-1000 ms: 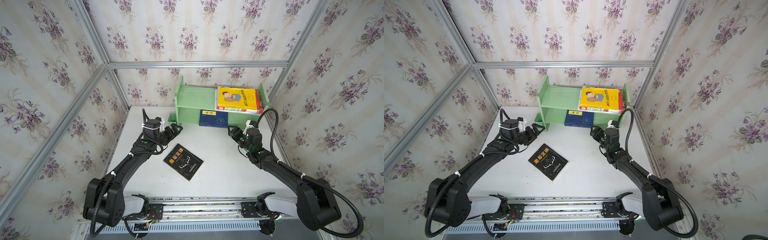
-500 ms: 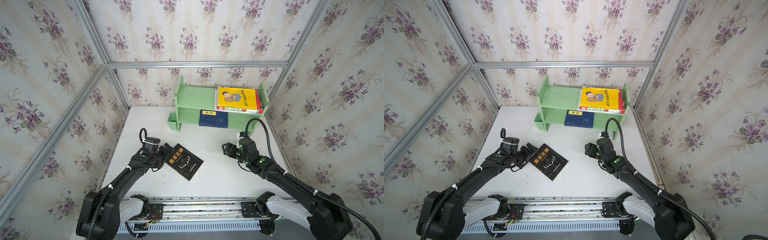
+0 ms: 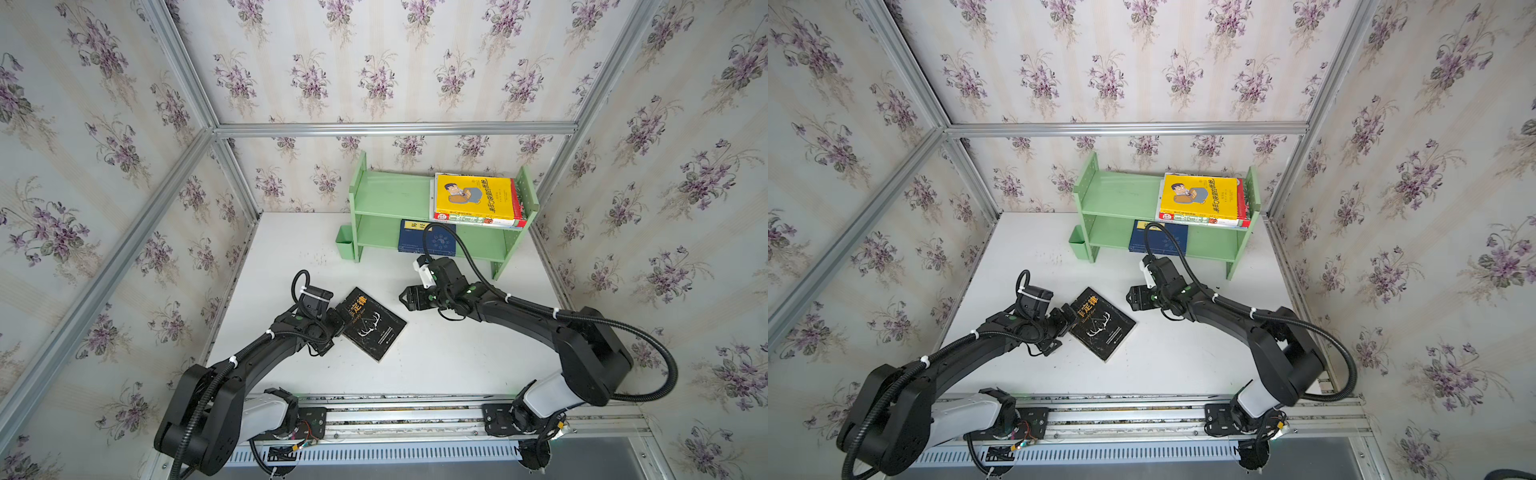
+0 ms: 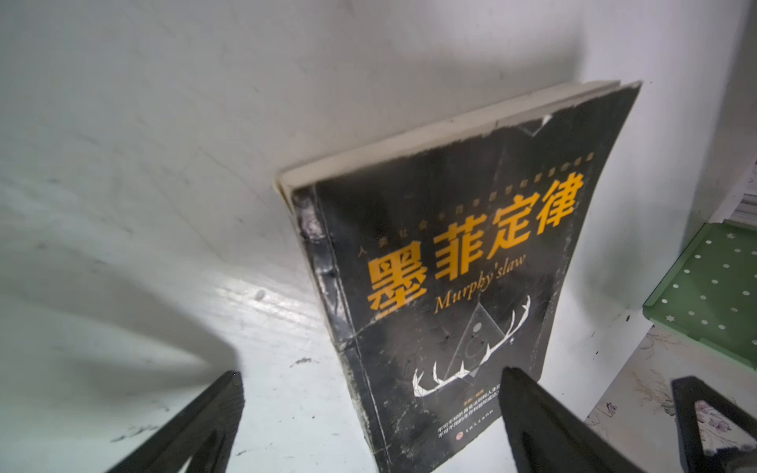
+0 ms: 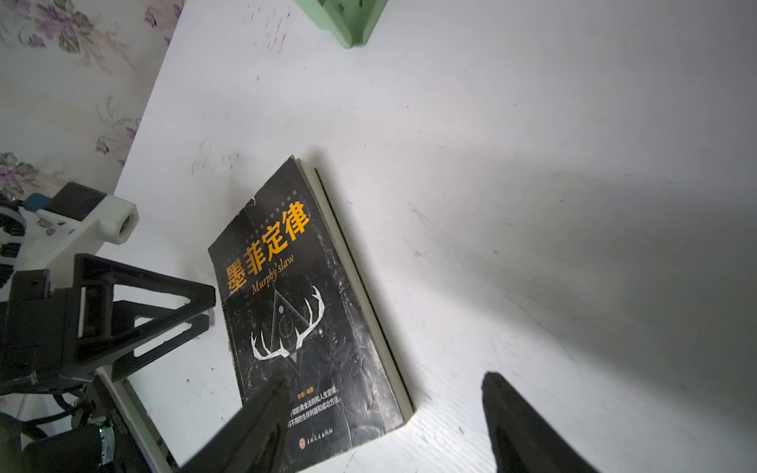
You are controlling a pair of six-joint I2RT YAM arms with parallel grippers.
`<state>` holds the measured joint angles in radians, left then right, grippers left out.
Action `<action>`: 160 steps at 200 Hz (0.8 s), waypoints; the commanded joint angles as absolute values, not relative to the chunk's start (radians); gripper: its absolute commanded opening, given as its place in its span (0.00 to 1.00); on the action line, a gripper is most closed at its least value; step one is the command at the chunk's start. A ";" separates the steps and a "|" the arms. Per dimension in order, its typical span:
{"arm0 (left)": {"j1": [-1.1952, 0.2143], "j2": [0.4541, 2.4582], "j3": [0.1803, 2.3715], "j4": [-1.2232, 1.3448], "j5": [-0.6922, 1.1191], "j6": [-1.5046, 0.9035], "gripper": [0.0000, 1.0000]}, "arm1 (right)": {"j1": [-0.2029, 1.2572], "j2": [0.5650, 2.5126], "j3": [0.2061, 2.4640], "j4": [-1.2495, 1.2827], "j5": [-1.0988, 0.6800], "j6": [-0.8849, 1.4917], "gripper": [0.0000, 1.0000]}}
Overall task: Stacking books/files
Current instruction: Rotate the book at the center of the table.
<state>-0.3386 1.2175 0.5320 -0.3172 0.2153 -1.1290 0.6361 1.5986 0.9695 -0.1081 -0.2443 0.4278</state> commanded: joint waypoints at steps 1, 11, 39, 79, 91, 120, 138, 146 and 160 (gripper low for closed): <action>-0.341 1.222 0.505 -0.238 0.201 -1.168 1.00 | 0.642 1.669 1.034 -0.124 -0.352 0.346 0.71; -0.341 1.246 0.489 -0.190 0.218 -1.176 1.00 | 0.646 1.700 1.056 -0.141 -0.377 0.329 0.67; -0.342 1.296 0.466 -0.031 0.243 -1.164 1.00 | 0.662 1.772 1.094 -0.166 -0.443 0.304 0.62; -0.340 1.353 0.547 0.080 0.276 -1.060 1.00 | 0.697 1.872 1.171 -0.216 -0.465 0.256 0.48; -0.336 1.385 0.591 0.116 0.309 -1.022 1.00 | 0.708 1.895 1.180 -0.211 -0.472 0.262 0.44; -0.334 1.418 0.693 0.132 0.342 -0.974 1.00 | 0.743 1.879 1.202 -0.258 -0.438 0.241 0.41; -0.332 1.383 0.694 0.088 0.309 -0.972 0.99 | 0.745 1.840 1.171 -0.250 -0.393 0.266 0.40; -0.330 1.369 0.684 0.056 0.298 -0.967 0.99 | 0.745 1.825 1.157 -0.249 -0.365 0.276 0.40; -0.330 1.345 0.655 0.009 0.304 -0.965 0.99 | 0.746 1.813 1.140 -0.250 -0.330 0.293 0.40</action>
